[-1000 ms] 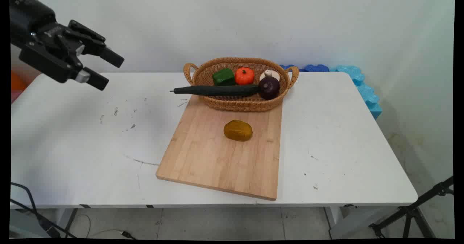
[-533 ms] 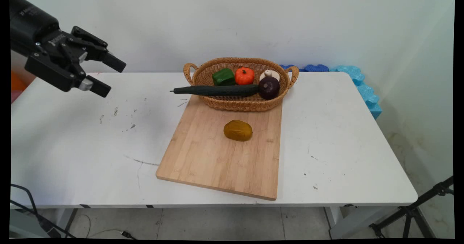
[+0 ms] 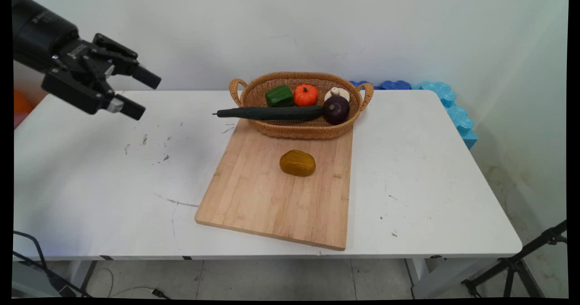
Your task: Pick up the potato from the cutting board
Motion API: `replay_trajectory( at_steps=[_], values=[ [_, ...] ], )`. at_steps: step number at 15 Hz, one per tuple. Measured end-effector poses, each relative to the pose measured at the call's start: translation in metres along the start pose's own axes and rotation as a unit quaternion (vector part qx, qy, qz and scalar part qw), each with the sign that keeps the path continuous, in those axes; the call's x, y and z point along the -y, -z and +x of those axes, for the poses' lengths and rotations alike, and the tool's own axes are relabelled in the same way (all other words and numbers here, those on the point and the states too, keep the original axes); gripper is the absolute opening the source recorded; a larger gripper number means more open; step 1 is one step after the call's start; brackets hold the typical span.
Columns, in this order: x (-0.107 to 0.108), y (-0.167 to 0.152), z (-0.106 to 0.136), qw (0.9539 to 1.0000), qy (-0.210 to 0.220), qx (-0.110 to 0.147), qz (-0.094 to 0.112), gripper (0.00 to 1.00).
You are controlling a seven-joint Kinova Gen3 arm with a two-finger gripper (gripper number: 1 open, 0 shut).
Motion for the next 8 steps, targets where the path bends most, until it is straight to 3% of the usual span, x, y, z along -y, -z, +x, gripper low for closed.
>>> replay_trajectory(
  at_steps=[3, 8],
  values=[
    [0.006, -0.009, 0.011, 0.9999, 0.000, -0.007, 0.013, 1.00],
    [0.032, -0.055, 0.048, 0.9983, 0.007, -0.007, 0.058, 1.00]
  ],
)
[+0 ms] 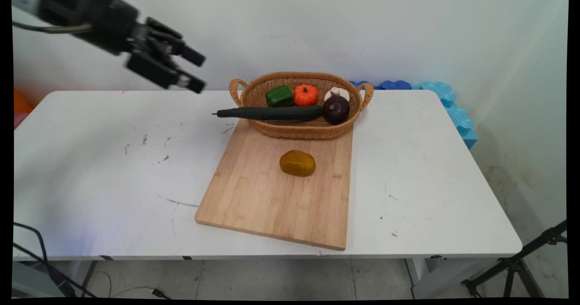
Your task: Pick up the potato from the cutting board
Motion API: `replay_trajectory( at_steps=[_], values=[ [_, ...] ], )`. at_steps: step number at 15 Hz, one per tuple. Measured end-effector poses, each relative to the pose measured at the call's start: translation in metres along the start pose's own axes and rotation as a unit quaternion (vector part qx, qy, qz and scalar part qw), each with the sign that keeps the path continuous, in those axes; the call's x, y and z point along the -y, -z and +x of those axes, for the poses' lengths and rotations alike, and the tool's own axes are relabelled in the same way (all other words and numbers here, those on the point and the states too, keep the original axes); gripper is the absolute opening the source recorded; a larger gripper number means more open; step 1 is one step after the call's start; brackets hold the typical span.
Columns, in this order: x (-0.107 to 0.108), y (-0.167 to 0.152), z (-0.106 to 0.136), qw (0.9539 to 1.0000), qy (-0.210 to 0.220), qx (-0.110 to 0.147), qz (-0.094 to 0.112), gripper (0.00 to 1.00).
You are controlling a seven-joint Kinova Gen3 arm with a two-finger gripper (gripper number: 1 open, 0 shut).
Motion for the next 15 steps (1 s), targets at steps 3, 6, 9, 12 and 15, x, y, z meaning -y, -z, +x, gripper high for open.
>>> replay_trajectory(
  at_steps=[3, 6, 9, 12, 15],
  values=[
    [0.008, -0.034, 0.016, 0.9998, -0.004, 0.011, 0.014, 1.00],
    [0.018, -0.087, 0.033, 0.9989, -0.015, 0.035, 0.027, 1.00],
    [0.028, -0.134, 0.043, 0.9972, -0.029, 0.062, 0.028, 1.00],
    [0.038, -0.182, 0.049, 0.9948, -0.044, 0.090, 0.018, 1.00],
    [0.042, -0.217, 0.048, 0.9914, -0.060, 0.116, 0.004, 1.00]
  ],
)
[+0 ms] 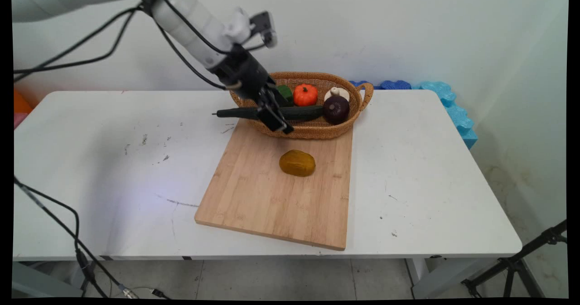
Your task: Pick up the potato from the cutting board
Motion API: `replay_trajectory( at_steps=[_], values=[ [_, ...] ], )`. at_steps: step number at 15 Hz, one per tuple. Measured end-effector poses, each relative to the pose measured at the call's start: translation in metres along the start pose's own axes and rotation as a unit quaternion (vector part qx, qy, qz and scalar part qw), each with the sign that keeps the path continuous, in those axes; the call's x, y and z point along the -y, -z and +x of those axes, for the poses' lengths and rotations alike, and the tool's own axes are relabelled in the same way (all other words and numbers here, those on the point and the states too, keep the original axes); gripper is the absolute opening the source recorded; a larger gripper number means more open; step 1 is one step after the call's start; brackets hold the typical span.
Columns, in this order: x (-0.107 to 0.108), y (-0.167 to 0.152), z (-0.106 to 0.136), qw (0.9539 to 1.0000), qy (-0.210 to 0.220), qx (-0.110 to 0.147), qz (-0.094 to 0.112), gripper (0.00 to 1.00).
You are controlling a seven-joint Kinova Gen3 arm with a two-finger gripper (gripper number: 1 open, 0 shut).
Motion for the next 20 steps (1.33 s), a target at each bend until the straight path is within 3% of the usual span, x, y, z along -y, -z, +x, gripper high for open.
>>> replay_trajectory(
  at_steps=[7, 20],
  values=[
    [0.006, -0.053, -0.001, 0.9981, -0.042, 0.044, -0.014, 1.00],
    [0.005, -0.108, -0.008, 0.9943, -0.076, 0.072, -0.022, 1.00]
  ],
)
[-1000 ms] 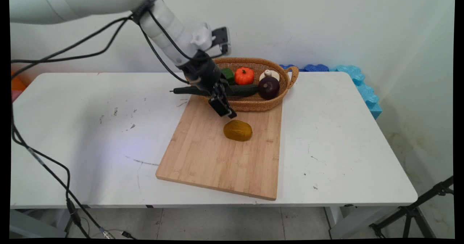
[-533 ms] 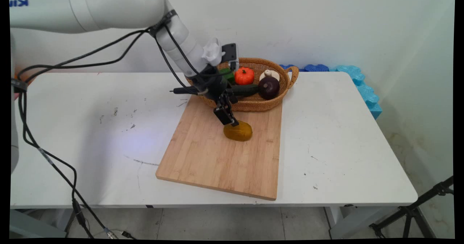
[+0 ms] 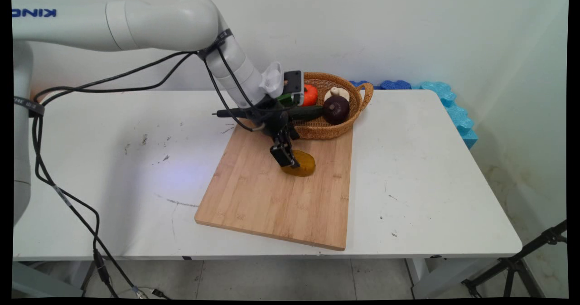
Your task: Pick up the potato from the cutting board, then place the picked object in the vegetable basket
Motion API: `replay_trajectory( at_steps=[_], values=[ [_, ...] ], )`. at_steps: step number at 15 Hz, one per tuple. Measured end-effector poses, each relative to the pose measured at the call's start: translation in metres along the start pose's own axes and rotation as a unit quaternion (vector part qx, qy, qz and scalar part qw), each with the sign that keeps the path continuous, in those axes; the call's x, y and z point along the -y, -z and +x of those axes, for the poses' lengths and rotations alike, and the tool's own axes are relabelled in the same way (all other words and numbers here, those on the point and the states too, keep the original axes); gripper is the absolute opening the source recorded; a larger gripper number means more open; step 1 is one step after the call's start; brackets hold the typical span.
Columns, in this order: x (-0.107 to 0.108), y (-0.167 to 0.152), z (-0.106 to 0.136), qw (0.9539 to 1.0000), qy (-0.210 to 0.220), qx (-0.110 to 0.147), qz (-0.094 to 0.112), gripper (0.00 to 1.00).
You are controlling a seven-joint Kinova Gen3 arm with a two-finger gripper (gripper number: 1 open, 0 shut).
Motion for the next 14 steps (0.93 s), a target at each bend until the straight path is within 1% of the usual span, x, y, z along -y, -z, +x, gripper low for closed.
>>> replay_trajectory(
  at_steps=[4, 5, 11, 14],
  values=[
    [-0.002, -0.010, -0.001, 1.0000, -0.007, 0.003, -0.001, 1.00],
    [-0.002, -0.012, -0.001, 1.0000, -0.009, 0.004, -0.001, 0.00],
    [-0.008, -0.013, -0.005, 0.9998, -0.018, 0.007, -0.002, 0.00],
    [-0.014, 0.000, -0.003, 0.9999, -0.011, 0.001, -0.005, 0.00]
  ],
)
